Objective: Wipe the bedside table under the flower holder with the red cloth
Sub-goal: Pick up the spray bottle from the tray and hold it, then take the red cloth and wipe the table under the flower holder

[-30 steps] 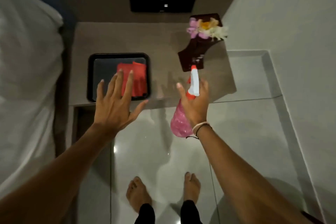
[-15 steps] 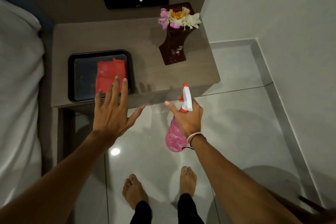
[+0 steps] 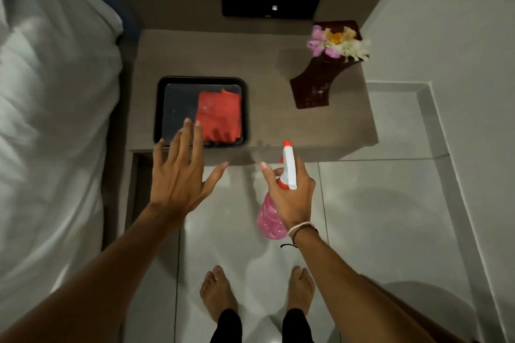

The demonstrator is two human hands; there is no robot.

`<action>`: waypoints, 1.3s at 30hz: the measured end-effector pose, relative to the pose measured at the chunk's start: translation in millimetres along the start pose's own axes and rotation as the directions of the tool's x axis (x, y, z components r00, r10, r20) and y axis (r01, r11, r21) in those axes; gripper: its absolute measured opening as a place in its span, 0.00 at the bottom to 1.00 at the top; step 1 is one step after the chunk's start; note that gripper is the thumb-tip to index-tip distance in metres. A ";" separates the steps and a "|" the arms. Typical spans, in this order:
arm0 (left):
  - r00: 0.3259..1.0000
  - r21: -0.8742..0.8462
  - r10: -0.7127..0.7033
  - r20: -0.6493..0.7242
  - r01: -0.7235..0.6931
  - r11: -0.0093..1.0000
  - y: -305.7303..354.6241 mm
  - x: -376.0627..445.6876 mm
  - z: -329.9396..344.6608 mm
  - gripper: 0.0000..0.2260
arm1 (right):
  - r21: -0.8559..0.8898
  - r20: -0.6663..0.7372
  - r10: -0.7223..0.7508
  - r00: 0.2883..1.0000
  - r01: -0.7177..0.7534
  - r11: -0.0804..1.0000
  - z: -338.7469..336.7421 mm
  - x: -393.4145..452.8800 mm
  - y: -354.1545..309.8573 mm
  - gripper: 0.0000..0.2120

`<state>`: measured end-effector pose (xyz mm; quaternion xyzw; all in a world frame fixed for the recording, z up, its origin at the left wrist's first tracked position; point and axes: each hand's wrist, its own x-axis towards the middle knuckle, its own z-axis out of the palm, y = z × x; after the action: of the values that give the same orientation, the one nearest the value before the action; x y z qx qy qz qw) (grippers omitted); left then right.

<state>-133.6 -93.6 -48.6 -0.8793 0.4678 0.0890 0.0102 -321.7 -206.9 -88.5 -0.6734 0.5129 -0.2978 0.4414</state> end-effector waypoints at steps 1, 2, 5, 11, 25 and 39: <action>1.000 -0.002 -0.021 -0.005 0.021 1.000 -14.4 -2.2 -0.5 0.43 | 0.009 0.009 -0.039 0.999 0.039 0.999 14.3 2.7 -13.7 0.24; 0.999 -0.001 -0.039 -0.016 0.039 0.999 -26.1 -4.9 0.5 0.43 | 0.025 0.011 -0.085 0.996 0.085 0.996 26.1 5.8 -27.5 0.22; 0.994 0.013 -0.102 -0.039 0.103 0.995 -68.9 -9.9 4.3 0.43 | 0.131 -0.019 -0.194 0.981 0.195 0.972 71.2 27.0 -70.8 0.19; 0.981 -0.030 -0.191 -0.030 0.190 0.981 -123.4 -18.1 18.3 0.43 | 0.252 0.001 -0.231 0.973 0.223 0.942 161.6 75.1 -136.3 0.28; 0.977 -0.078 -0.212 -0.009 0.210 0.975 -142.6 -11.0 47.0 0.43 | 0.136 0.169 -0.410 0.896 0.390 0.911 257.9 116.5 -159.6 0.26; 0.974 -0.060 -0.222 0.046 0.224 0.973 -115.0 -7.3 45.2 0.42 | -0.059 0.559 -0.221 0.799 0.305 0.951 208.6 114.1 -115.6 0.59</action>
<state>-49.5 -18.4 -99.4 -0.9242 0.3628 0.1196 0.0005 -60.3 -245.7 -80.6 -0.8252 0.2873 -0.1135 0.4728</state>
